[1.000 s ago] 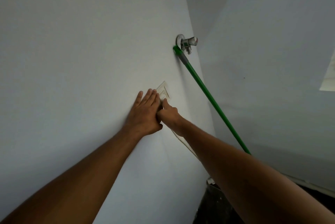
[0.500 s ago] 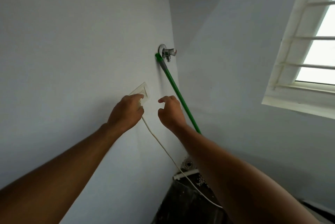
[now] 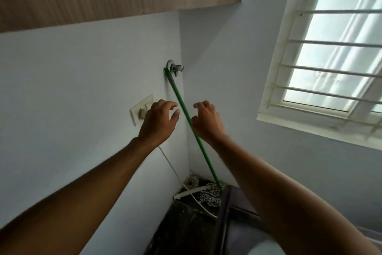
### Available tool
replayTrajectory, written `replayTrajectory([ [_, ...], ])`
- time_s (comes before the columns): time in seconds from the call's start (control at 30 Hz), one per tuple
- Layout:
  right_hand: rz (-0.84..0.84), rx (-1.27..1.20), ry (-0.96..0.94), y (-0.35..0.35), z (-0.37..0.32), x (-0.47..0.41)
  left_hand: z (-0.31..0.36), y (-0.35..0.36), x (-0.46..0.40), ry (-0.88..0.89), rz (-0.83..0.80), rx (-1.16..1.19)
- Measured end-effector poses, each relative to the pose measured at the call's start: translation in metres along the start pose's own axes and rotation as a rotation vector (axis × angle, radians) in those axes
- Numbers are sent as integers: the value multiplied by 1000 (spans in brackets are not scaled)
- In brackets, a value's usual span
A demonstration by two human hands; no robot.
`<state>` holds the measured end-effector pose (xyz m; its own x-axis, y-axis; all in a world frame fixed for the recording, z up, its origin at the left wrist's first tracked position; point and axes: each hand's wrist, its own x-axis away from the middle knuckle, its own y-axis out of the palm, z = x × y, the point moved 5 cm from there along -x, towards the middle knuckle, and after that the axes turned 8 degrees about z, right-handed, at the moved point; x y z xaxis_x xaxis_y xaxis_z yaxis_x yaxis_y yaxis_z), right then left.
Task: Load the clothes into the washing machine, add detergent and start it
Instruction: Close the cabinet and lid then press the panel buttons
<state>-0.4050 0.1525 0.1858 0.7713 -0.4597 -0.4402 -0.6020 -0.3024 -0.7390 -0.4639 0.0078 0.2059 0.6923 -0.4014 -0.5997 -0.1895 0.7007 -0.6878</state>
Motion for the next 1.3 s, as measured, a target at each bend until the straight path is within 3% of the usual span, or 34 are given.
replayTrajectory([
  [0.53, 74, 136, 94, -150, 60, 166, 145, -17, 130, 118, -26, 184],
  [0.87, 136, 172, 103, -226, 77, 280, 207, -34, 232, 81, -95, 231],
  [1.3, 81, 174, 154, -234, 78, 431, 218, -63, 368, 48, -257, 257],
])
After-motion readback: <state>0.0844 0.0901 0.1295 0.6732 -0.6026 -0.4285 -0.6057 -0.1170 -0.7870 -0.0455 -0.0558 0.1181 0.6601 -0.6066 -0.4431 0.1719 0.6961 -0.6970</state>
